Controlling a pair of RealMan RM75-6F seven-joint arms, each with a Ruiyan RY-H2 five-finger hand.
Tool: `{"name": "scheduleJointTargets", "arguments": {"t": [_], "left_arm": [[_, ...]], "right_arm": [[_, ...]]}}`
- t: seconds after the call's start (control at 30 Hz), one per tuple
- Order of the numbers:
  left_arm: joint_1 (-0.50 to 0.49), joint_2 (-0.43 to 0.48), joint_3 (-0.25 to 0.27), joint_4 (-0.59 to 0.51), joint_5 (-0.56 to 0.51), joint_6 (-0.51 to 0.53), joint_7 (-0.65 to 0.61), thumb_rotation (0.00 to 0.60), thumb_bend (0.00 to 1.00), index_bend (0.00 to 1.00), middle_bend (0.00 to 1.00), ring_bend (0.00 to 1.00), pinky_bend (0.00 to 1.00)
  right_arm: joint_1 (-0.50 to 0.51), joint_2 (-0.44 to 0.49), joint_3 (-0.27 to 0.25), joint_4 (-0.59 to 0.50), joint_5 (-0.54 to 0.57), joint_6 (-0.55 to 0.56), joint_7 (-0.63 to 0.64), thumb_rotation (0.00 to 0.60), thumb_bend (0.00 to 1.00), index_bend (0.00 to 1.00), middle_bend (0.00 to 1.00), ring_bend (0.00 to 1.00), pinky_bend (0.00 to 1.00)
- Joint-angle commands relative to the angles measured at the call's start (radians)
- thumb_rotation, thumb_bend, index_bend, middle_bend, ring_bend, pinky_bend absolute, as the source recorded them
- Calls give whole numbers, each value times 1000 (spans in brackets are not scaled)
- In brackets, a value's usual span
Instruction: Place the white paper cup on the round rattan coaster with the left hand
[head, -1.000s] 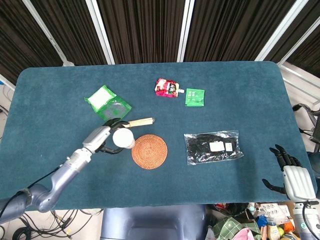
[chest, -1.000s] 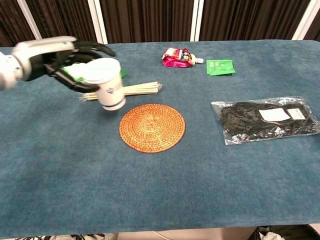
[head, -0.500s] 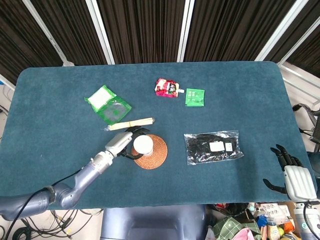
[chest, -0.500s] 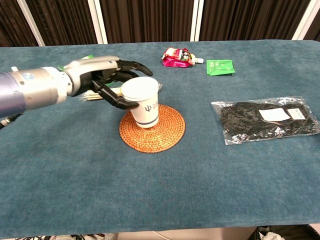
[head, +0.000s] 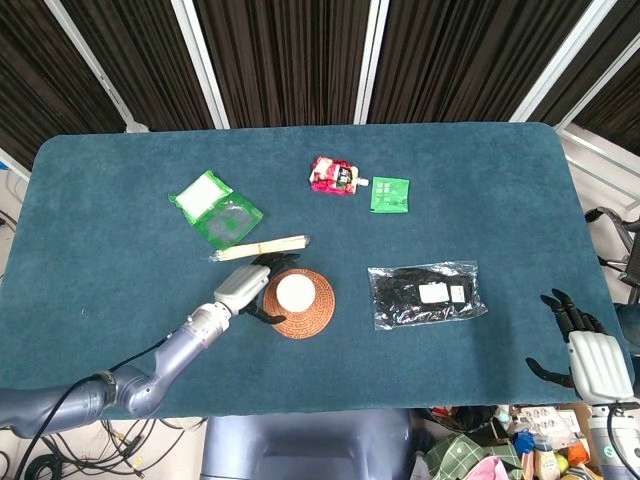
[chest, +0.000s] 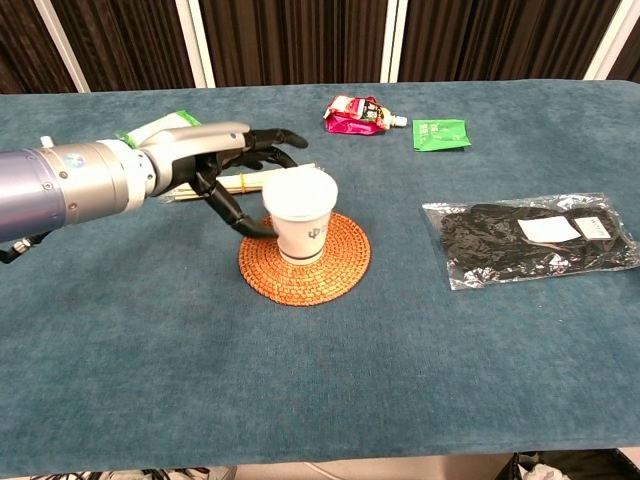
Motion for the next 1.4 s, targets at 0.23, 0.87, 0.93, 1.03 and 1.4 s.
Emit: {"name": "scheduleJointTargets", "arguments": {"t": [0.23, 0.87, 0.93, 1.03, 1.4], "left_arm": [[4, 49, -9, -59, -55, 6, 35, 600, 122, 0, 25, 0, 0], [311, 611, 197, -554, -9, 433, 332, 600, 92, 0, 30, 0, 0], [382, 638, 234, -546, 102, 518, 285, 600, 92, 0, 30, 0, 0], [470, 669, 285, -496, 219, 607, 191, 600, 93, 0, 30, 0, 0], [669, 664, 366, -194, 387, 773, -205, 600, 93, 0, 27, 0, 0]], "right_arm": [[1, 0, -1, 1, -2, -1, 2, 600, 105, 131, 40, 182, 191], [0, -6, -1, 3, -7, 6, -15, 600, 105, 131, 40, 182, 191], [-1, -7, -1, 4, -8, 8, -17, 600, 105, 131, 40, 182, 191], [-2, -8, 0, 7, -14, 17, -26, 600, 105, 131, 40, 182, 191], [-2, -14, -2, 10, -23, 22, -33, 600, 106, 131, 40, 182, 191]]}}
